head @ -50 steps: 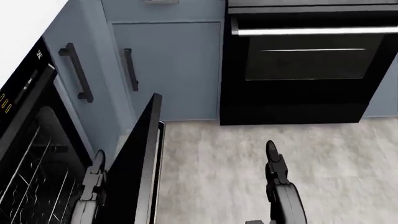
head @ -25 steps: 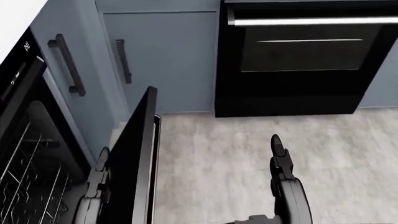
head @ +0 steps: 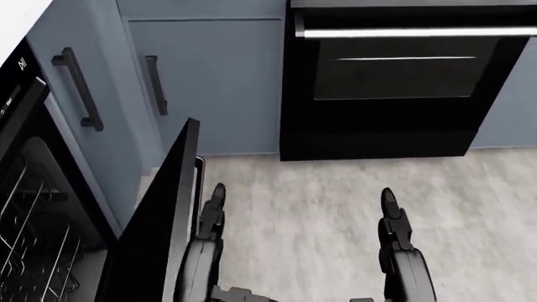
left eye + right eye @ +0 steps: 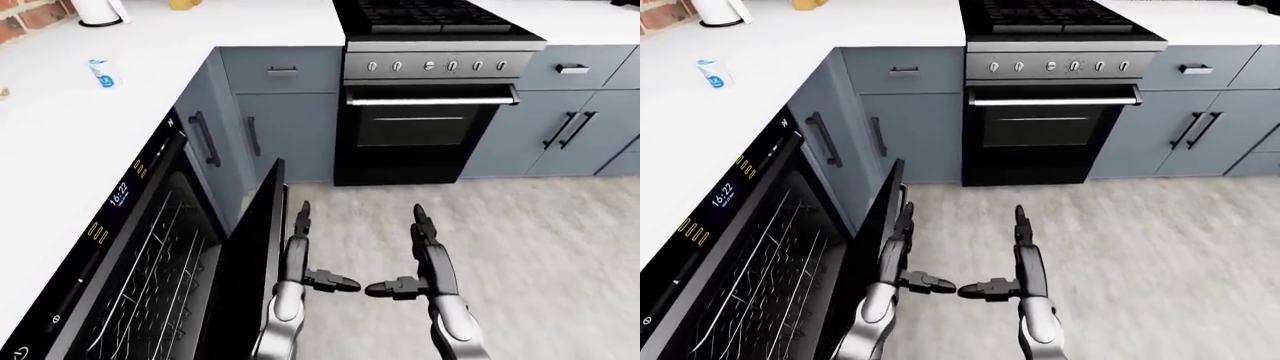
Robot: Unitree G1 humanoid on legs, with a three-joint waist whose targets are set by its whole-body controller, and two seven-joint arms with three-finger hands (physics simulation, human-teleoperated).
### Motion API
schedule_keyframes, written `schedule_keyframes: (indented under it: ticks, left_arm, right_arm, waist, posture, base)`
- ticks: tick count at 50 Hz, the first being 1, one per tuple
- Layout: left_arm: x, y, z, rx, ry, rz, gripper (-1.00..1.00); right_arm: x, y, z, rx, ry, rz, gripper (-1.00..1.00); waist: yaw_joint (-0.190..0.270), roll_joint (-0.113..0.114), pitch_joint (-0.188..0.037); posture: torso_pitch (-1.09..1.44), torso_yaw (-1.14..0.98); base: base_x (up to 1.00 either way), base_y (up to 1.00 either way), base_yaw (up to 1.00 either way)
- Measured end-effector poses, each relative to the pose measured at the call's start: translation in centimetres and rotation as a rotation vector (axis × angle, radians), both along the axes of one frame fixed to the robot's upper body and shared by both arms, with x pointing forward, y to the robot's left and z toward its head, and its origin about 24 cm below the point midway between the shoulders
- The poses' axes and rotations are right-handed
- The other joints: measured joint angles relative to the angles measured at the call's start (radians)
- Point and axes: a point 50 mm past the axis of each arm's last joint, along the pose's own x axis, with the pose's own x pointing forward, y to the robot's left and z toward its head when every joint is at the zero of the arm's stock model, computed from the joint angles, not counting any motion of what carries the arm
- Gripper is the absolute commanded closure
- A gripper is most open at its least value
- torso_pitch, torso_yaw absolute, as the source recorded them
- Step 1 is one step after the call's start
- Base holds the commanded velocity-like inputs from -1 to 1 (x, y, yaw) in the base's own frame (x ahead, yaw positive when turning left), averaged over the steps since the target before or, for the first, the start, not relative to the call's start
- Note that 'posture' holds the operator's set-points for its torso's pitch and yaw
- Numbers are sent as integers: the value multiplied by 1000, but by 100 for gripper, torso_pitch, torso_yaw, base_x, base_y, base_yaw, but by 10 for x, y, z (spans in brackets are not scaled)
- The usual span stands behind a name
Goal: Close the dishwasher door
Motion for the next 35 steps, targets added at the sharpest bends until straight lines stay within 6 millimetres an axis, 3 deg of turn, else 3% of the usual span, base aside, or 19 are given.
schedule_keyframes:
  ticks: [12,23,35]
  left_arm:
    - [0,-12,-45,42,115,-3,-100]
    - [-8,-18,-61,35,168,-9,-100]
    - [-59,-29,-92,48,259,-107,-100]
  right_arm:
    - [-6,-7,5,4,-7,-16,-100]
    - [-8,-9,6,2,-8,-22,-100]
    - [-10,-8,5,6,-8,-19,-100]
  waist:
    - [2,-10,-1]
    - [-1,-10,-11]
    - [-6,-10,-12]
  posture:
    - [0,0]
    - [0,0]
    - [0,0]
  base:
    - [0,0,0]
    - [0,0,0]
    - [0,0,0]
